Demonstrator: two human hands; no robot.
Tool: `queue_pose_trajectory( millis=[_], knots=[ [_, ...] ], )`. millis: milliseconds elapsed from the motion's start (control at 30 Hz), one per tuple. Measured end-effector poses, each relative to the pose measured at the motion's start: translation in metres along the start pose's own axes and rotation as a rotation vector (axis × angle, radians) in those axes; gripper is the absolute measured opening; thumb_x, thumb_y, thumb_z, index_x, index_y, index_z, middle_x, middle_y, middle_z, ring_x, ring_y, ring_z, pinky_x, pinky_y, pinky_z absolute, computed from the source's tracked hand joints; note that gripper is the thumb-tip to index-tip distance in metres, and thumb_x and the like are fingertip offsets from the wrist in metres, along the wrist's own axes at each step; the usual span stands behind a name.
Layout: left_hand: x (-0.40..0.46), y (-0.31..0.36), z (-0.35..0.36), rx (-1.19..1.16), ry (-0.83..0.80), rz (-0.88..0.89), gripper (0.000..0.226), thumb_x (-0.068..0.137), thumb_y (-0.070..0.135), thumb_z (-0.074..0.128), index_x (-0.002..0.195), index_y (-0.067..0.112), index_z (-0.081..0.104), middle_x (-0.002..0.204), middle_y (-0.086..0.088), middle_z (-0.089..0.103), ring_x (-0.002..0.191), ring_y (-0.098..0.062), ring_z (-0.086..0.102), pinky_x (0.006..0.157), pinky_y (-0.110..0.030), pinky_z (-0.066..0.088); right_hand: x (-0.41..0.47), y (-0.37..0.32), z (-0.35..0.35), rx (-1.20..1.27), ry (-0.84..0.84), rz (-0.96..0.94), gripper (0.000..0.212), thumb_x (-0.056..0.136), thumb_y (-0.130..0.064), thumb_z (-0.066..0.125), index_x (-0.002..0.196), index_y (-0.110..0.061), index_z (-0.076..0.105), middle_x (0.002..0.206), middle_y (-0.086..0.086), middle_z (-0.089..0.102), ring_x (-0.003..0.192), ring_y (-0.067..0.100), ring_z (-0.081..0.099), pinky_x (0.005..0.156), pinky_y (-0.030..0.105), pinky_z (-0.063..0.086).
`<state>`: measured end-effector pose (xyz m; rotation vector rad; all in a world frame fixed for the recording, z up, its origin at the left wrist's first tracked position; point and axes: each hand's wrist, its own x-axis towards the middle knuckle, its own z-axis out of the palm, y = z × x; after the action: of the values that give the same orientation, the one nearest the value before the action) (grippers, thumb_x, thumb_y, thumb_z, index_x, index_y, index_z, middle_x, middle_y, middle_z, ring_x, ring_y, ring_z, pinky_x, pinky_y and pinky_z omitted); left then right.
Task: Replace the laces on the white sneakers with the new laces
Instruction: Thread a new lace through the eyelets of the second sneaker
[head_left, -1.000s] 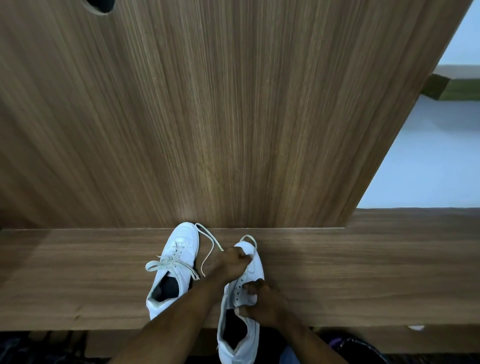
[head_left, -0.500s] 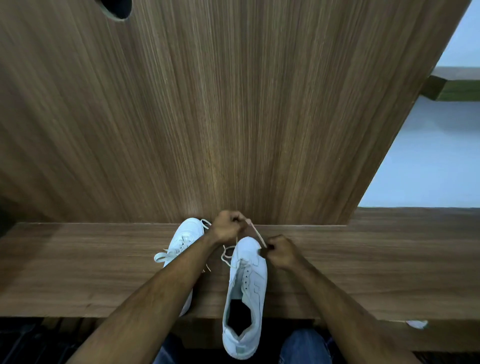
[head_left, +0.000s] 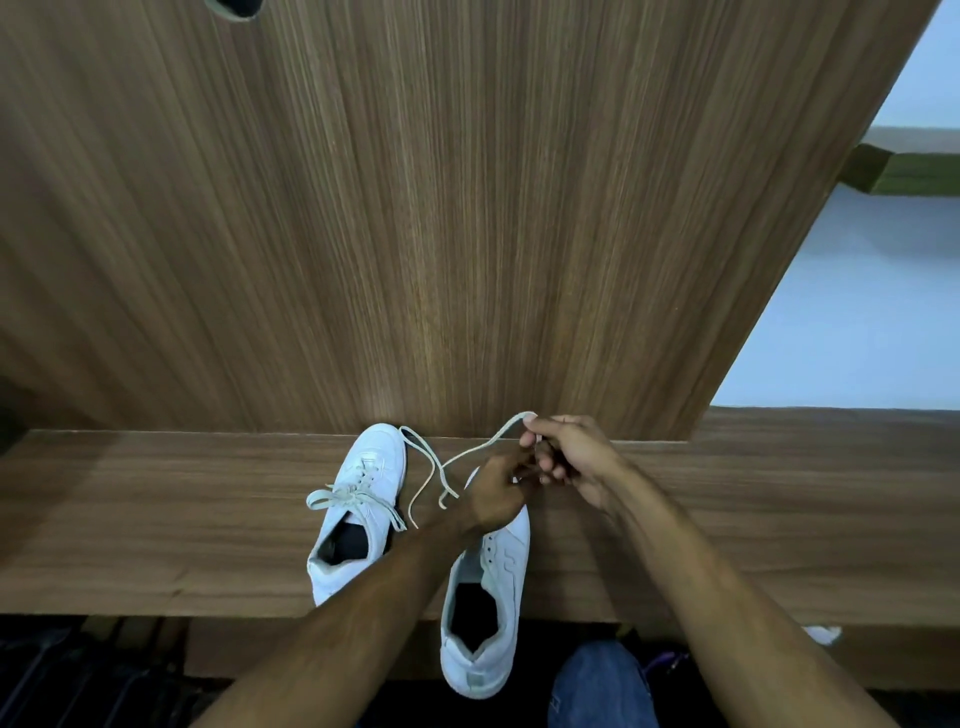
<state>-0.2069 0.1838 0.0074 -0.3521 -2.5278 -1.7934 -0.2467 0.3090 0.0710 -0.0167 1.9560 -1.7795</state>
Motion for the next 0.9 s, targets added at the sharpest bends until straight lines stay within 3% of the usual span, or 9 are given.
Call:
queue_pose_trajectory(
  millis=[67, 167, 300, 467, 567, 667, 733, 800, 900],
  knots=[
    [0.004, -0.004, 0.002, -0.03, 0.017, -0.039, 0.018, 0.095, 0.001, 0.051, 0.086, 0.01, 0.063, 0.08, 0.015, 0.068, 0.082, 0.002, 0.061, 0.081, -0.019, 0.047, -0.001, -0.008, 0.0, 0.037, 0.026, -0.052, 0.03, 0.095, -0.025, 0.058, 0.072, -0.006, 0.063, 0.042, 0.004, 0.049, 0.032, 0.012, 0.038, 0.038, 0.021, 0.037],
    [-0.002, -0.01, -0.009, -0.052, 0.043, -0.112, 0.023, 0.099, 0.02, 0.052, 0.082, 0.011, 0.066, 0.075, -0.001, 0.068, 0.074, -0.002, 0.063, 0.074, -0.02, 0.05, 0.001, -0.011, -0.013, 0.106, 0.162, -0.099, 0.028, 0.094, -0.025, 0.059, 0.074, -0.008, 0.066, 0.045, 0.003, 0.051, 0.034, 0.01, 0.04, 0.044, 0.024, 0.041],
    [-0.02, -0.035, -0.041, 0.029, 0.076, -0.235, 0.023, 0.098, 0.021, 0.052, 0.078, 0.019, 0.063, 0.06, 0.007, 0.062, 0.061, -0.011, 0.057, 0.061, -0.026, 0.047, 0.007, -0.001, -0.039, 0.235, 0.339, -0.054, 0.024, 0.094, -0.025, 0.059, 0.076, -0.012, 0.066, 0.052, 0.001, 0.057, 0.041, 0.009, 0.046, 0.046, 0.022, 0.049],
    [-0.047, -0.059, -0.073, 0.092, 0.209, -0.397, 0.025, 0.095, 0.019, 0.059, 0.073, 0.009, 0.063, 0.055, 0.005, 0.055, 0.049, 0.001, 0.047, 0.052, -0.015, 0.039, 0.016, 0.037, -0.06, 0.3, 0.383, 0.089, 0.024, 0.098, -0.024, 0.052, 0.078, -0.015, 0.061, 0.051, -0.004, 0.061, 0.044, 0.006, 0.054, 0.049, 0.021, 0.051],
    [-0.057, -0.07, -0.084, 0.079, 0.311, -0.465, 0.03, 0.091, 0.015, 0.064, 0.062, 0.009, 0.058, 0.054, 0.001, 0.052, 0.051, -0.009, 0.047, 0.05, -0.018, 0.041, 0.019, 0.054, -0.065, 0.326, 0.414, 0.142, 0.027, 0.1, -0.024, 0.049, 0.077, -0.013, 0.058, 0.046, -0.006, 0.061, 0.04, 0.005, 0.056, 0.046, 0.022, 0.053],
    [-0.06, -0.07, -0.09, -0.017, 0.48, -0.505, 0.033, 0.087, 0.01, 0.069, 0.057, 0.01, 0.055, 0.052, 0.003, 0.052, 0.052, -0.008, 0.047, 0.054, -0.018, 0.042, 0.019, 0.063, -0.07, 0.352, 0.454, 0.169, 0.026, 0.1, -0.022, 0.048, 0.08, -0.01, 0.057, 0.048, 0.0, 0.063, 0.04, 0.01, 0.059, 0.044, 0.024, 0.053],
    [-0.059, -0.064, -0.093, -0.117, 0.614, -0.521, 0.031, 0.084, 0.009, 0.071, 0.057, 0.01, 0.057, 0.046, 0.01, 0.052, 0.046, -0.002, 0.046, 0.055, -0.017, 0.04, 0.019, 0.068, -0.075, 0.367, 0.463, 0.196, 0.021, 0.101, -0.021, 0.048, 0.085, -0.01, 0.056, 0.064, 0.01, 0.063, 0.055, 0.019, 0.061, 0.047, 0.029, 0.055],
    [-0.056, -0.056, -0.096, -0.231, 0.737, -0.537, 0.025, 0.083, 0.011, 0.073, 0.062, 0.01, 0.061, 0.05, 0.007, 0.054, 0.051, -0.005, 0.048, 0.052, -0.017, 0.04, 0.018, 0.072, -0.079, 0.355, 0.474, 0.22, 0.021, 0.101, -0.02, 0.048, 0.085, -0.009, 0.055, 0.075, 0.012, 0.059, 0.065, 0.021, 0.057, 0.044, 0.027, 0.055],
    [-0.052, -0.045, -0.098, -0.5, 0.847, -0.59, 0.011, 0.082, 0.014, 0.074, 0.077, 0.012, 0.065, 0.07, -0.003, 0.062, 0.067, -0.013, 0.059, 0.053, -0.023, 0.048, 0.016, 0.079, -0.078, 0.318, 0.437, 0.252, 0.017, 0.1, -0.02, 0.048, 0.092, -0.007, 0.056, 0.078, 0.013, 0.06, 0.07, 0.023, 0.059, 0.069, 0.037, 0.058]
  ],
)
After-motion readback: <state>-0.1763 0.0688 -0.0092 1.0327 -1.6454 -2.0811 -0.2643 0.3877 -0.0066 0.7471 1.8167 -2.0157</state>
